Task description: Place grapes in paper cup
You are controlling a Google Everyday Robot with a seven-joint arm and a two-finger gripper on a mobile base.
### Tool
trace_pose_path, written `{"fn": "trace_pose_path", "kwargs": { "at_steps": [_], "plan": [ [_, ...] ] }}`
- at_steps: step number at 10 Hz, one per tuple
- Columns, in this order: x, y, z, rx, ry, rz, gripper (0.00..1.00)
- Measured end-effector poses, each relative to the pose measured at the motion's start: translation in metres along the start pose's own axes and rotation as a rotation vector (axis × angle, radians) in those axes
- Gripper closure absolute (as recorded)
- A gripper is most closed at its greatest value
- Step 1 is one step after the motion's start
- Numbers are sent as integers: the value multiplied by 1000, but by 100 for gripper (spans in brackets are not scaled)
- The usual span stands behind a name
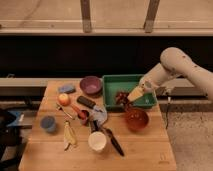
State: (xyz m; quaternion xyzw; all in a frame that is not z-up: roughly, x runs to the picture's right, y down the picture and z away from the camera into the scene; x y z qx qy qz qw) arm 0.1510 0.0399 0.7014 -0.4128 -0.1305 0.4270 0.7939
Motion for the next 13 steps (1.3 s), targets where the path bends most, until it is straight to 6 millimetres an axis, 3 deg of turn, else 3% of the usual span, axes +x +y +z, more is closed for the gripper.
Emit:
{"fn": "trace_pose_path", "kwargs": {
  "at_steps": [8,13],
  "plan": [
    [2,5,5,5,18,-3,100],
    [36,51,13,6,34,-5,100]
  ]
}}
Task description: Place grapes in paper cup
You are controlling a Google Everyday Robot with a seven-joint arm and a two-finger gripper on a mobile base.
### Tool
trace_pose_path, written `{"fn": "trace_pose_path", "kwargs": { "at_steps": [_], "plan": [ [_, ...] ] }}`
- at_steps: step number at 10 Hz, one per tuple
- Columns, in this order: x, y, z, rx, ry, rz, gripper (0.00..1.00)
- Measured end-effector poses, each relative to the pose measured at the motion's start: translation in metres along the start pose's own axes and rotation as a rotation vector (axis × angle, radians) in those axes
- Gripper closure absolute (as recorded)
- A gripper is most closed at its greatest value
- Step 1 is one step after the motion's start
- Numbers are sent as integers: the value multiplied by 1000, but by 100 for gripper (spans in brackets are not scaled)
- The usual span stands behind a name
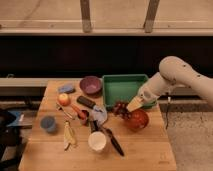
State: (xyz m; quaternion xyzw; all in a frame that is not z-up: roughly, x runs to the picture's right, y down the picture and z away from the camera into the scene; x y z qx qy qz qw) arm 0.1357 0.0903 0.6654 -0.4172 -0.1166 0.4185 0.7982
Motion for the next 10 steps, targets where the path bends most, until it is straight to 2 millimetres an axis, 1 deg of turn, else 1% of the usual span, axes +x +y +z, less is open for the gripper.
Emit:
{"fn": "trace_pose_path", "kwargs": {
  "at_steps": [3,5,6,8,10],
  "plan": [
    [2,22,-4,-6,-11,-35,100],
    [1,33,-3,-22,-18,-67,100],
    [-2,43,0,-40,-22,-94,100],
    [-3,54,4,-73,-25,-119,100],
    [-4,69,13,-106,-18,-146,100]
  ]
}}
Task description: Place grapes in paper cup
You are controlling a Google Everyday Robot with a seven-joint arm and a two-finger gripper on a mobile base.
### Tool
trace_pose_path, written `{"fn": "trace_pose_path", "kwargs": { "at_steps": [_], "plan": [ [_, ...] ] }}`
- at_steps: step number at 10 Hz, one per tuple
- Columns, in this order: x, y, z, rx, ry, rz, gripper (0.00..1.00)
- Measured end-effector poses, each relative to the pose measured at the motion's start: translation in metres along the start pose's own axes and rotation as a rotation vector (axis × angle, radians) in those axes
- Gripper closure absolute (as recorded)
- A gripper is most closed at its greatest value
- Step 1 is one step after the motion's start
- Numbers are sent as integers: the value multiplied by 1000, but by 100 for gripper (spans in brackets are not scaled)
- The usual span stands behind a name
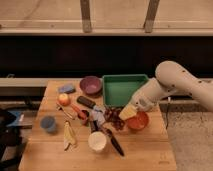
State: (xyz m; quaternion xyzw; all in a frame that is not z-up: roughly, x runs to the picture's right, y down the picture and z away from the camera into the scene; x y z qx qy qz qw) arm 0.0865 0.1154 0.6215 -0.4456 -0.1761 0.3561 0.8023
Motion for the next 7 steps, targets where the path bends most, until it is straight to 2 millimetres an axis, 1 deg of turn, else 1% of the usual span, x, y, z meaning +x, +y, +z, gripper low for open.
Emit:
{"fn": "trace_pose_path", "kwargs": {
  "at_steps": [4,7],
  "plan": [
    [1,26,19,-38,6,-29,100],
    [3,43,28,-53,18,-43,100]
  ]
}}
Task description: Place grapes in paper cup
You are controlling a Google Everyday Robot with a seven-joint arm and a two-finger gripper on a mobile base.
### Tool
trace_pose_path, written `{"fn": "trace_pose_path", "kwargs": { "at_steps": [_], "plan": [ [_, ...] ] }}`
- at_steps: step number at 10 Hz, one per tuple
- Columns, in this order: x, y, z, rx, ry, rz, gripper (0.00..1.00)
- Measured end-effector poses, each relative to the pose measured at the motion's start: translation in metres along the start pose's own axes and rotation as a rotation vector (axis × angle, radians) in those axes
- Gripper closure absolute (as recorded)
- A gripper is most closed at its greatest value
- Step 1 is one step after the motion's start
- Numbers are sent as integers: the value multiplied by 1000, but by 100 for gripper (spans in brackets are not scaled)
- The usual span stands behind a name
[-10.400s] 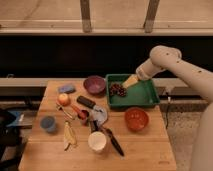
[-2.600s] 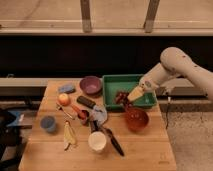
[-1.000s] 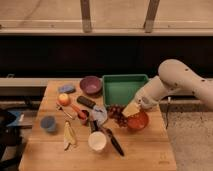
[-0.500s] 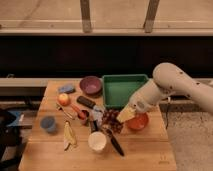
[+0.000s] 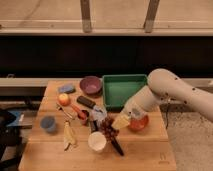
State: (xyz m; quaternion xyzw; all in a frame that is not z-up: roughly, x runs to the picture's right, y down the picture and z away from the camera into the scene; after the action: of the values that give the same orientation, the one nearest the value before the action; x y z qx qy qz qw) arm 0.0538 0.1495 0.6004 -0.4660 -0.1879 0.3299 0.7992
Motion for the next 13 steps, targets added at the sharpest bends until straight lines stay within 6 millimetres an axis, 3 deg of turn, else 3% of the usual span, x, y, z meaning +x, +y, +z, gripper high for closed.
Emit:
{"fn": "trace_pose_path", "kwargs": {
  "at_steps": [5,10,13],
  "plan": [
    [-8,18,6,8,7,-34,100],
    [-19,29,-16,90,9,-73,100],
    [-17,30,-6,56,11,-70,100]
  ]
}}
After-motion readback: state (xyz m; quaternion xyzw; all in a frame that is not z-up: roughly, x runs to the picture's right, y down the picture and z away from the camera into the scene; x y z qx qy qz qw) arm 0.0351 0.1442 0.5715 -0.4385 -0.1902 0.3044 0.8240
